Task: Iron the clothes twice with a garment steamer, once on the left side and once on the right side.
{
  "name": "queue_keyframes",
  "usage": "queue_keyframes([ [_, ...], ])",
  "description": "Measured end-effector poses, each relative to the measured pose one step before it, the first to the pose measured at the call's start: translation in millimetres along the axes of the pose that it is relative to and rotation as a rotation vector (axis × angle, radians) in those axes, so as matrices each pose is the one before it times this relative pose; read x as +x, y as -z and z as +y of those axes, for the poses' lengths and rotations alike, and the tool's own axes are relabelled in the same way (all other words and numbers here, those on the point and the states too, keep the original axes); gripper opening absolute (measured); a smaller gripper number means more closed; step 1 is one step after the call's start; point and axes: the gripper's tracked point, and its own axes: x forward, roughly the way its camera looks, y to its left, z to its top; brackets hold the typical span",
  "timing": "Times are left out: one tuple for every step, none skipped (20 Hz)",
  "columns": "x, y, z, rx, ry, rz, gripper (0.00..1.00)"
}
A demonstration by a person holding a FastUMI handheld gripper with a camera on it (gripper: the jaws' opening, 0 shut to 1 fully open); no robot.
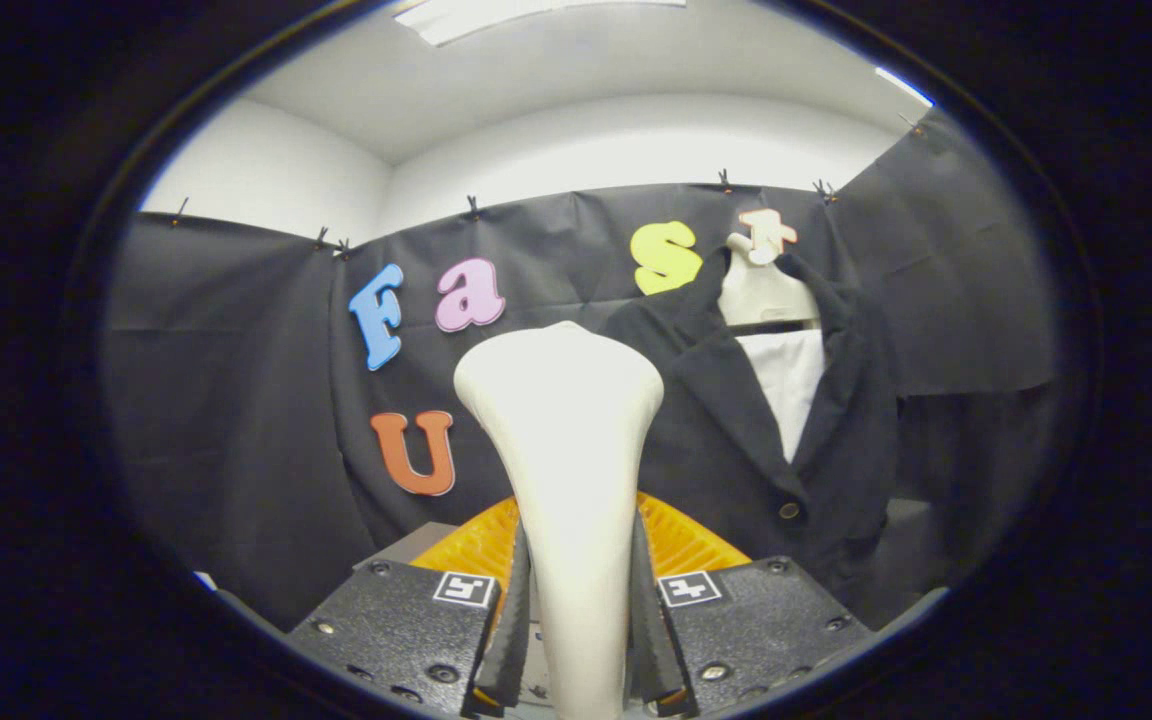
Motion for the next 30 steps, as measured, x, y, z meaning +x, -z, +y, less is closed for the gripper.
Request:
queue_keyframes([
  [4.83,-6.89,-12.89,-0.00272,0.02075,-0.00253,0.46],
  [3.92,-8.58,-8.49,0.00549,0.00384,-0.00518,0.46],
  [4.82,-6.32,-7.32,0.00673,0.00606,0.00061,0.46],
  [8.89,-4.35,-12.27,-0.00542,0.01517,0.00530,0.46],
  [8.69,-6.96,-9.33,-0.01175,0.01484,-0.00481,0.46],
  [7.69,-6.80,-7.19,-0.00660,0.01351,-0.00567,0.46],
  [8.63,-6.49,-6.31,-0.00310,0.01079,-0.00391,0.46],
  [7.83,-5.10,-5.98,-0.00338,0.01207,-0.00018,0.46],
  [8.69,-5.63,-5.15,-0.00581,0.01169,-0.00552,0.46],
  [9.02,-4.04,-4.80,-0.01032,0.01508,-0.00284,0.46],
  [9.12,-3.63,-3.53,-0.01414,0.01394,0.00117,0.46],
  [8.79,-2.48,-1.84,-0.01158,0.01305,0.00103,0.46],
  [7.74,-1.14,-0.81,-0.01524,0.01148,0.00463,0.46],
  [5.88,0.82,1.09,-0.01400,0.00955,-0.00010,0.46],
  [7.18,0.83,0.49,-0.02134,0.02071,-0.00107,0.46],
  [6.30,4.41,-1.22,-0.02426,0.02189,0.00626,0.46],
  [5.70,2.35,1.95,-0.01782,0.01434,0.00224,0.46],
  [4.11,5.10,2.07,-0.01833,0.01908,0.00510,0.46],
  [4.30,5.60,-0.33,-0.02547,0.02339,0.01176,0.46],
  [3.41,6.83,1.07,-0.01690,0.01462,0.00622,0.46],
  [1.24,4.64,1.26,-0.01802,0.01356,0.00590,0.46],
  [0.97,5.55,-1.39,-0.01478,0.01586,0.00558,0.46],
  [0.90,5.26,-0.20,-0.01621,0.01406,0.00760,0.46],
  [1.60,5.17,0.11,-0.01177,0.01056,0.00647,0.46],
  [-0.25,4.37,0.51,-0.01320,0.00766,0.00722,0.46],
  [-0.33,5.74,0.56,-0.01139,0.00696,0.00680,0.46],
  [0.23,5.01,0.83,-0.01263,0.00715,0.00538,0.46],
  [-0.30,7.09,0.10,-0.01071,0.00626,0.00640,0.46],
  [-0.41,5.93,0.45,-0.00596,0.00357,0.00676,0.46],
  [0.54,6.72,-0.75,-0.00559,0.00295,0.00851,0.46],
])
